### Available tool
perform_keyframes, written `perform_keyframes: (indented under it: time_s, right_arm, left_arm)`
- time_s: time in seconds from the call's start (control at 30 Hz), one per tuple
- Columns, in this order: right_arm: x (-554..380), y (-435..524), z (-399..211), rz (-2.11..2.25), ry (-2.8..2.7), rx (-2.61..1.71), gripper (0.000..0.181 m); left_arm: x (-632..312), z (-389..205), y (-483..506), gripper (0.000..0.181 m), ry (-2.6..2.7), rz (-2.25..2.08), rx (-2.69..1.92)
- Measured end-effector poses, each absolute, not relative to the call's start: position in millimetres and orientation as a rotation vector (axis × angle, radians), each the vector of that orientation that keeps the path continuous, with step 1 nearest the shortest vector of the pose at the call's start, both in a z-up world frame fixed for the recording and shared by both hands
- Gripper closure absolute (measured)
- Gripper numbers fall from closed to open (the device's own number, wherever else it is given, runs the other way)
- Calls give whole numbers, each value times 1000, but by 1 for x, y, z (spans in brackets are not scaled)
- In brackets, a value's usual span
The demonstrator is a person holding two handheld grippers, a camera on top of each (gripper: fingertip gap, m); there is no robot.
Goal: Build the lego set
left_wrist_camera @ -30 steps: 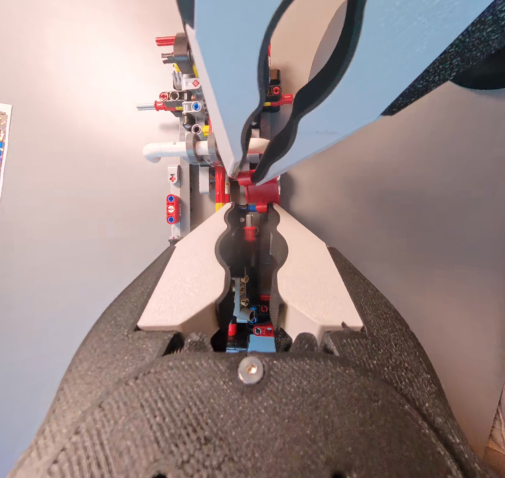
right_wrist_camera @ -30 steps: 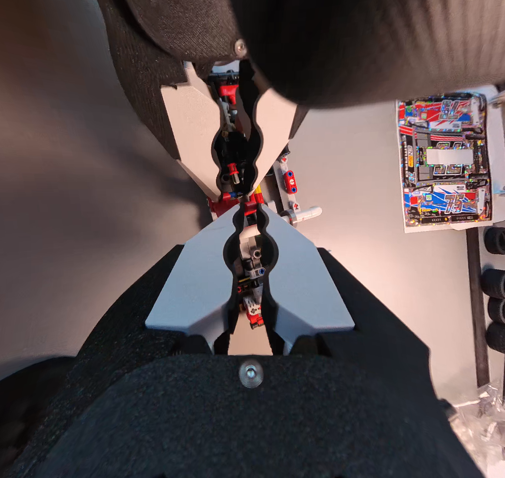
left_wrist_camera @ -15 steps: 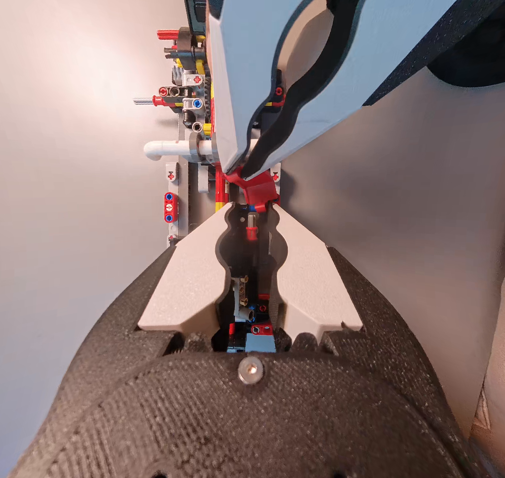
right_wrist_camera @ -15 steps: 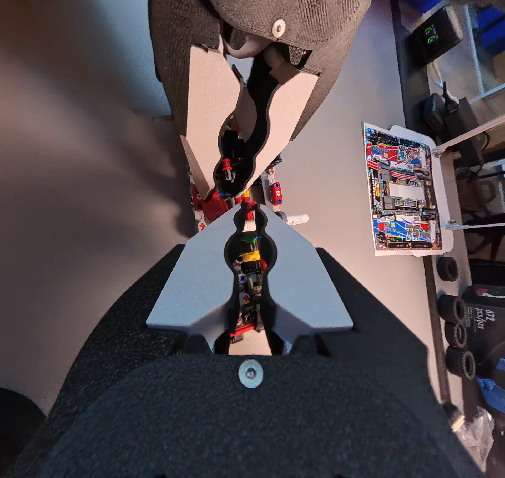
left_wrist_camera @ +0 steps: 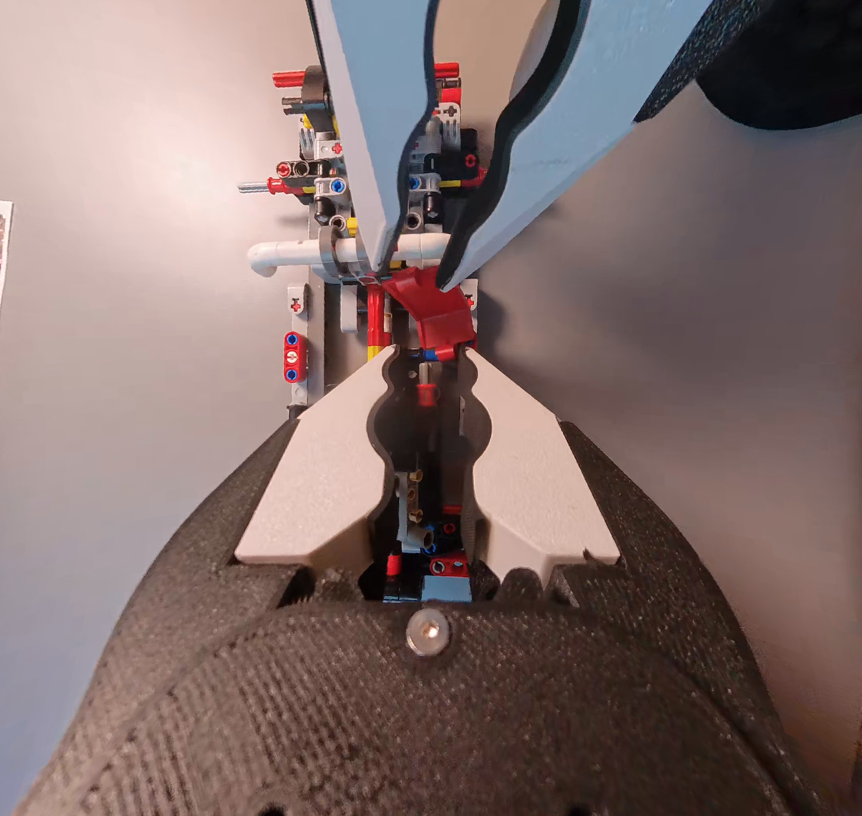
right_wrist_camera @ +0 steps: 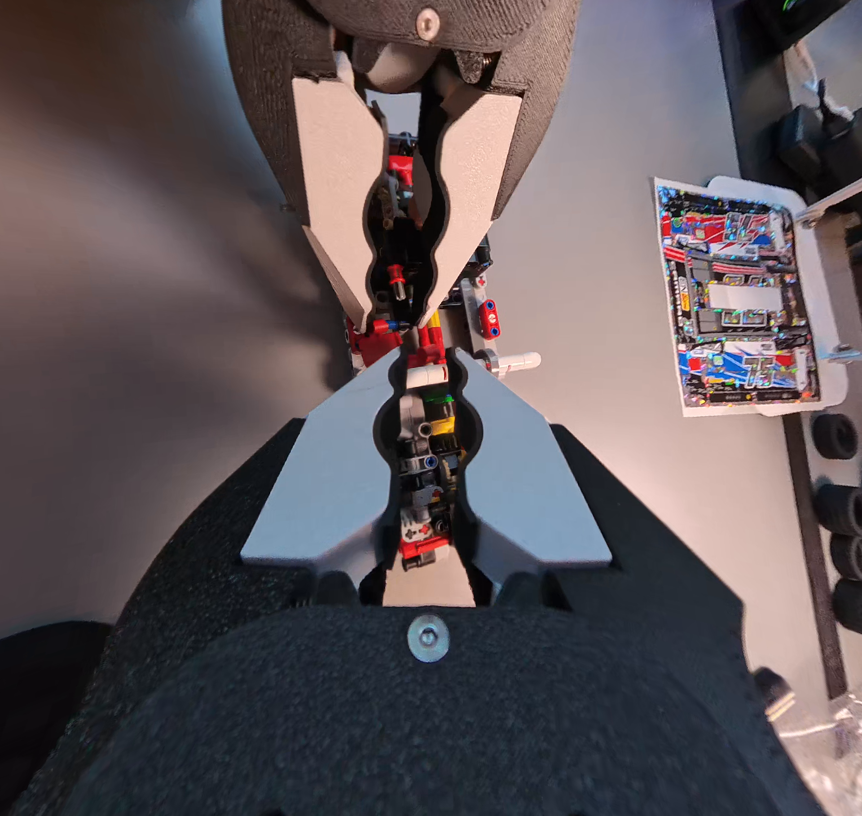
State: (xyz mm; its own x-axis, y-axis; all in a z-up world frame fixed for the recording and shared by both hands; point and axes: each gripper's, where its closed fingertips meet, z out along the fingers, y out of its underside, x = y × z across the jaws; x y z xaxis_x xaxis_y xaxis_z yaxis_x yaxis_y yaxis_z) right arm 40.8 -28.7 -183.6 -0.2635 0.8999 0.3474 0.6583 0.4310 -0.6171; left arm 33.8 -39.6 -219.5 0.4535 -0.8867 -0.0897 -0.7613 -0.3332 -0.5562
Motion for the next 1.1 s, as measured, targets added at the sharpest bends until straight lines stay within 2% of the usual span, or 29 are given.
perform_keyframes:
  time_s: [0.13, 0.33, 0.4, 1.1]
  right_arm:
    - [42, -34, -185, 507, -2052, -1431, 158]
    - [41, -34, -190, 466, -2160, -1499, 166]
    - [41, -34, -192, 415, -2202, -1499, 174]
    - [37, -31, -191, 250, -2140, -1246, 175]
  left_arm:
    - [33, -219, -39, 159, 1395, -283, -2121]
    - [33, -219, -39, 159, 1405, -275, -2084]
    - [33, -219, -40, 159, 1403, -281, -2080]
    - [29, -217, -31, 160, 1353, -428, -2227]
